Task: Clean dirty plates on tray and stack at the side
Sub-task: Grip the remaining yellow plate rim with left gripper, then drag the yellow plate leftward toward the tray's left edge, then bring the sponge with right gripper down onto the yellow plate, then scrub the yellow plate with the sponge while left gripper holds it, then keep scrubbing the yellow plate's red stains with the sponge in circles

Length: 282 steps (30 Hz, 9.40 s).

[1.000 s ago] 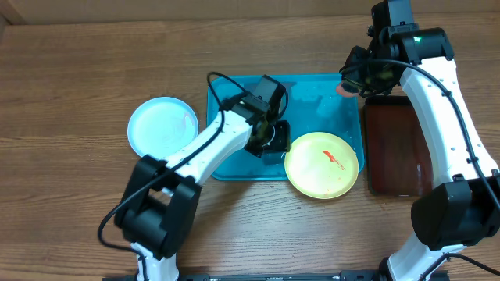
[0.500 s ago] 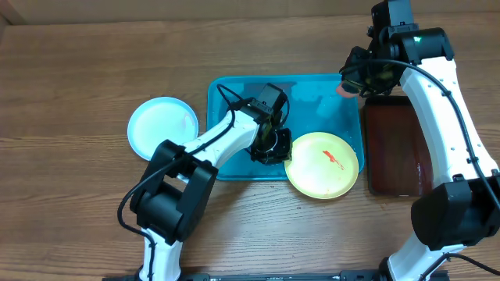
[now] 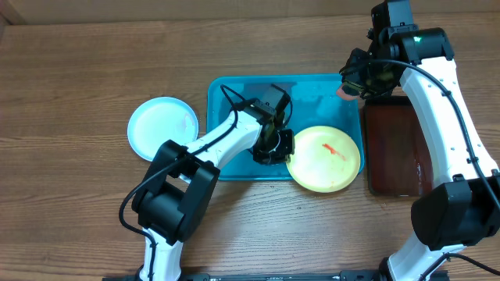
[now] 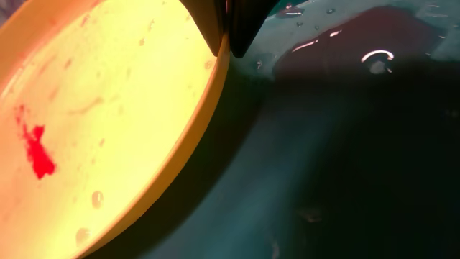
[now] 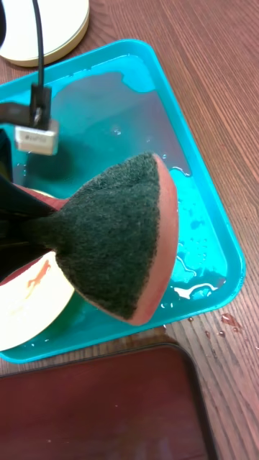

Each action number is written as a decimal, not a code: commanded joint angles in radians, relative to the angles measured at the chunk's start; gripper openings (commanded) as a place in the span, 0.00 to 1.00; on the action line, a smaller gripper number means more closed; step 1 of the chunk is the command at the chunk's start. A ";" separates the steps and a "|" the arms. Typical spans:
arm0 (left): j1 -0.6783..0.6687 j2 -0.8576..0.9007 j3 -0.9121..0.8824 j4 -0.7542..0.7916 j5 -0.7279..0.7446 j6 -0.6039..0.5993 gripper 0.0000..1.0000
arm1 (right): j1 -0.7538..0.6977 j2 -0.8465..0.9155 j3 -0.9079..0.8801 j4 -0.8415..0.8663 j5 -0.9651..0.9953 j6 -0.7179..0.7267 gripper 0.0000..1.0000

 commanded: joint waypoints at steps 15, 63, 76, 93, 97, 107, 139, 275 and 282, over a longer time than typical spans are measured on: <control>0.095 0.007 0.204 -0.124 -0.509 0.554 0.04 | 0.003 -0.005 0.005 0.004 0.006 -0.007 0.04; 0.190 0.085 0.080 -0.128 -0.245 0.139 0.30 | 0.003 -0.005 0.004 0.028 0.006 -0.027 0.04; 0.217 0.085 0.080 -0.116 -0.315 0.139 0.04 | 0.059 -0.003 -0.093 0.102 -0.048 -0.026 0.04; 0.251 0.085 0.080 -0.083 -0.336 0.177 0.04 | 0.241 -0.002 -0.469 0.466 -0.100 0.121 0.04; 0.254 0.085 0.080 -0.071 -0.335 0.181 0.04 | 0.241 0.023 -0.496 0.492 -0.099 0.145 0.04; 0.254 0.085 0.080 -0.065 -0.330 0.196 0.04 | 0.241 0.156 -0.494 0.494 -0.172 0.205 0.04; 0.253 0.085 0.080 -0.079 -0.275 0.248 0.04 | 0.227 0.255 -0.253 0.376 0.054 0.086 0.04; 0.253 0.085 0.080 -0.094 -0.282 0.256 0.04 | 0.335 0.393 -0.129 0.453 -0.212 0.080 0.04; 0.253 0.085 0.080 -0.094 -0.282 0.256 0.04 | 0.239 0.393 -0.129 0.390 -0.070 0.110 0.04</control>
